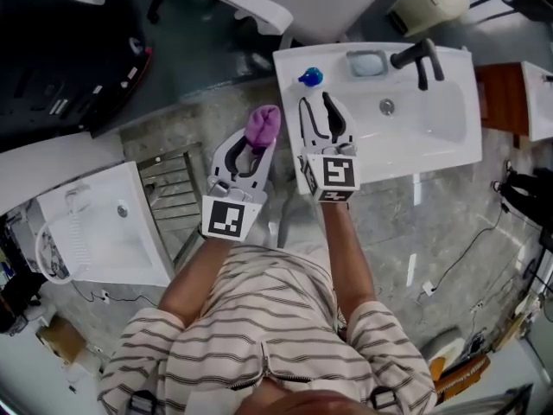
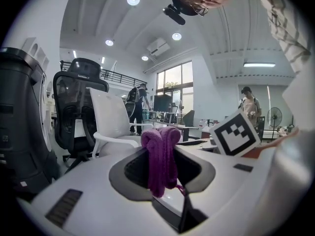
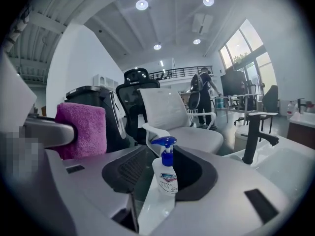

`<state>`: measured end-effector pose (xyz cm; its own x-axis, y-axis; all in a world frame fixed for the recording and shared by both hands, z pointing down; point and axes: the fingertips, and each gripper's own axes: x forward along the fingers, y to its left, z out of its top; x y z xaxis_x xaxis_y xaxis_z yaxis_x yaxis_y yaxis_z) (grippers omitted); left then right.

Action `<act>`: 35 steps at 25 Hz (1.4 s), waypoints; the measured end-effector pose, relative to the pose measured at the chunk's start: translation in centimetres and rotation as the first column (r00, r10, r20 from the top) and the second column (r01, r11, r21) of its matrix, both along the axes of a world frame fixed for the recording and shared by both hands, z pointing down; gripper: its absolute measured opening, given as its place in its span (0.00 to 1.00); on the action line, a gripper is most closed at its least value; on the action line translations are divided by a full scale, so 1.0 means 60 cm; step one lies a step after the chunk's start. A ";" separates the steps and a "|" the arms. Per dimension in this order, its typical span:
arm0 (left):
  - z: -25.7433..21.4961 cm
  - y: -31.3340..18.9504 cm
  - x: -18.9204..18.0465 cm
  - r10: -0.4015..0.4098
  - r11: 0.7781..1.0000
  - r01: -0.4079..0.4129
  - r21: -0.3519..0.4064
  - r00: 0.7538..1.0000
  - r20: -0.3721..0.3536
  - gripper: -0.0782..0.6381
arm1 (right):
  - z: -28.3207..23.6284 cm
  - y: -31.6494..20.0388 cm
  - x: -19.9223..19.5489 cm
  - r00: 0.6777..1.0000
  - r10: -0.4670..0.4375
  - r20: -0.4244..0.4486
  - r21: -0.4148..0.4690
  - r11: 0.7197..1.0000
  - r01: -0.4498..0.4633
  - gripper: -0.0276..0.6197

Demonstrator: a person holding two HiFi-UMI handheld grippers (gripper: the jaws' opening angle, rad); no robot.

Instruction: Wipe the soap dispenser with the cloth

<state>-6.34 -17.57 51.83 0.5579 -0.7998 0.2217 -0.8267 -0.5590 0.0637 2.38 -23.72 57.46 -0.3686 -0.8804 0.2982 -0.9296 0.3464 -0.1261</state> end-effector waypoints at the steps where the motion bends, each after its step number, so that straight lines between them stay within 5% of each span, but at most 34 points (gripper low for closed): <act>1: 0.004 -0.003 0.001 -0.002 1.000 0.002 -0.002 1.000 0.003 0.27 | 0.008 -0.008 0.000 1.000 0.001 -0.005 -0.003 1.000 -0.001 0.30; 10: 0.037 -0.012 0.013 0.006 0.999 -0.005 -0.038 1.000 0.017 0.27 | 0.053 -0.060 0.007 0.999 0.016 -0.046 -0.019 1.000 -0.017 0.30; 22: 0.066 -0.014 0.017 0.035 0.997 -0.033 -0.077 0.999 0.022 0.27 | 0.071 -0.074 -0.001 0.993 -0.083 -0.086 0.004 0.997 0.083 0.25; 35: 0.041 0.014 0.024 0.059 0.997 -0.058 -0.052 0.998 0.021 0.27 | 0.014 -0.033 0.024 0.998 -0.070 0.000 -0.047 0.996 0.070 0.25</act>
